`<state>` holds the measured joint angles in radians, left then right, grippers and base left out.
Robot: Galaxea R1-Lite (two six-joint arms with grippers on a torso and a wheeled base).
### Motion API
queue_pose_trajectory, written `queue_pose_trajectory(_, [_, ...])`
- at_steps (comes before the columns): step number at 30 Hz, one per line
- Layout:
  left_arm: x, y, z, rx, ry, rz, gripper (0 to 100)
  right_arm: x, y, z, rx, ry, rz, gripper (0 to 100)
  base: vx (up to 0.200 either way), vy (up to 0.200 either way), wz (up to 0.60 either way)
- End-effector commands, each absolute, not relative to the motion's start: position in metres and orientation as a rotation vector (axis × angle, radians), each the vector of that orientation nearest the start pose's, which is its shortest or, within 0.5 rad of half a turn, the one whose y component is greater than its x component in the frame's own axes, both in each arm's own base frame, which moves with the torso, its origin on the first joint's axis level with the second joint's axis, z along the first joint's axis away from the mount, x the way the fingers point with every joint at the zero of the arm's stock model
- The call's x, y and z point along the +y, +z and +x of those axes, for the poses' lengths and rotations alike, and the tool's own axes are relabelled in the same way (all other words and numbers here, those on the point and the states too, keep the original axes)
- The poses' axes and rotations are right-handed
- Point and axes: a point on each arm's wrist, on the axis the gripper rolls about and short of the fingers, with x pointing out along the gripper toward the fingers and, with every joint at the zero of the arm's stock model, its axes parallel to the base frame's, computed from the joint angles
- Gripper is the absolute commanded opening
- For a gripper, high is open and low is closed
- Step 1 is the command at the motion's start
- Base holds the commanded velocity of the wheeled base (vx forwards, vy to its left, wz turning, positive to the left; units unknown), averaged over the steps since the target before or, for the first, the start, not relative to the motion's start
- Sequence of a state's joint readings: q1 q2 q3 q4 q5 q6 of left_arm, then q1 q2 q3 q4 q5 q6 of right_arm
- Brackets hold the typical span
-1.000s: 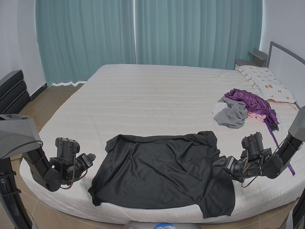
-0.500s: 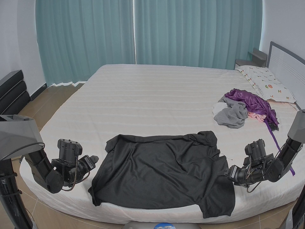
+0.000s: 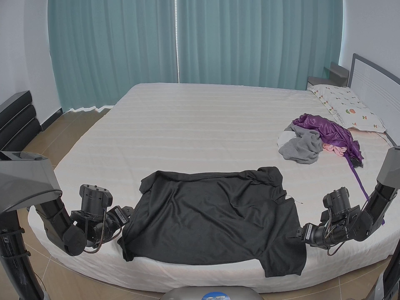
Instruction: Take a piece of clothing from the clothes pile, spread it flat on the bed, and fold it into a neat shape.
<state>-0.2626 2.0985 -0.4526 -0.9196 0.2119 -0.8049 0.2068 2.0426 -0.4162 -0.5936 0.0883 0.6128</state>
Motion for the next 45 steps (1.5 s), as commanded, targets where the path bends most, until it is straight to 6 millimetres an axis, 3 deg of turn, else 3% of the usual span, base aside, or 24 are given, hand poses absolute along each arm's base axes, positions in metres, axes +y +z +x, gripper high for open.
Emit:
queue_pose_trajectory(1, [-0.072, 0.009, 0.28, 0.688, 0.233, -0.596, 100, 0.046, -0.01, 0.247, 1.092, -0.055, 0.45, 100, 0.0, 0.0, 0.0])
queue_pose_trajectory(11, [-0.073, 0.006, 0.281, 0.703, 0.225, -0.597, 100, 0.047, -0.051, 0.266, 0.973, 0.018, 0.392, 100, 0.0, 0.0, 0.0])
queue_pose_trajectory(26, [-0.072, 0.005, 0.282, 0.703, 0.229, -0.599, 100, 0.044, -0.055, 0.28, 0.911, 0.038, 0.414, 100, 0.0, 0.0, 0.0])
queue_pose_trajectory(27, [-0.072, 0.005, 0.282, 0.703, 0.229, -0.599, 100, 0.044, -0.055, 0.28, 0.912, 0.035, 0.411, 0, 0.0, 0.0, 0.0])
queue_pose_trajectory(39, [-0.072, 0.004, 0.281, 0.707, 0.229, -0.597, 100, 0.034, -0.041, 0.262, 0.919, 0.01, 0.408, 0, 0.0, 0.0, 0.0])
queue_pose_trajectory(45, [-0.073, 0.002, 0.28, 0.716, 0.231, -0.592, 100, 0.02, -0.035, 0.242, 0.946, -0.005, 0.379, 0, 0.0, 0.0, 0.0])
